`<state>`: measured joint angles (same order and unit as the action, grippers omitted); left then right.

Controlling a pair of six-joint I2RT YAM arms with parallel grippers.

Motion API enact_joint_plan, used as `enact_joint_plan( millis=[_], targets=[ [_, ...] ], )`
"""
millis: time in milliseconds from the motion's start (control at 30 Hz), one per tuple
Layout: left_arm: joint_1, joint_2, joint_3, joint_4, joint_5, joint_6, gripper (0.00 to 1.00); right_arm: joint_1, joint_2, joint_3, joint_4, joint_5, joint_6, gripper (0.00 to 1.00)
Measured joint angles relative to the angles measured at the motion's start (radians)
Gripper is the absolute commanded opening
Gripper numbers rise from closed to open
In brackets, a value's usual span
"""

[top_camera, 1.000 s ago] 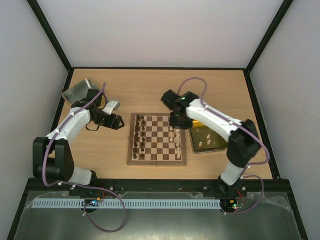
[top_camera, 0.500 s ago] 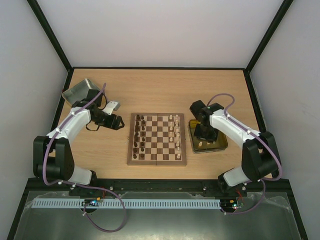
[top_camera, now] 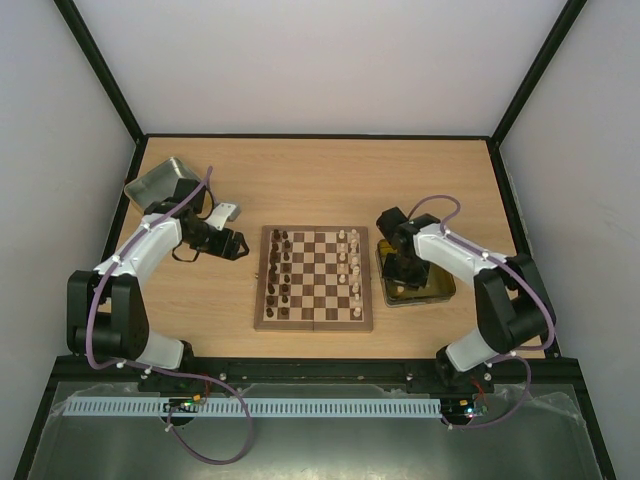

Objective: Set up the chess pieces on the board
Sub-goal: Pick up the chess piece from the storage box.

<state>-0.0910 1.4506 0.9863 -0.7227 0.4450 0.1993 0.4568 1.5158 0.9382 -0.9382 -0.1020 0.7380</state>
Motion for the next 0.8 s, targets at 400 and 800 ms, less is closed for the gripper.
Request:
enact_joint_plan(
  millis=[400,800],
  targets=[
    [0.0,0.0,0.0,0.0,0.0,0.0,0.77,-0.019,0.076,-0.01,0.045,0.006,-0.035,0.03],
    [0.0,0.0,0.0,0.0,0.0,0.0,0.77,0.074,-0.03,0.225,-0.134,0.053,-0.005,0.03]
  ],
)
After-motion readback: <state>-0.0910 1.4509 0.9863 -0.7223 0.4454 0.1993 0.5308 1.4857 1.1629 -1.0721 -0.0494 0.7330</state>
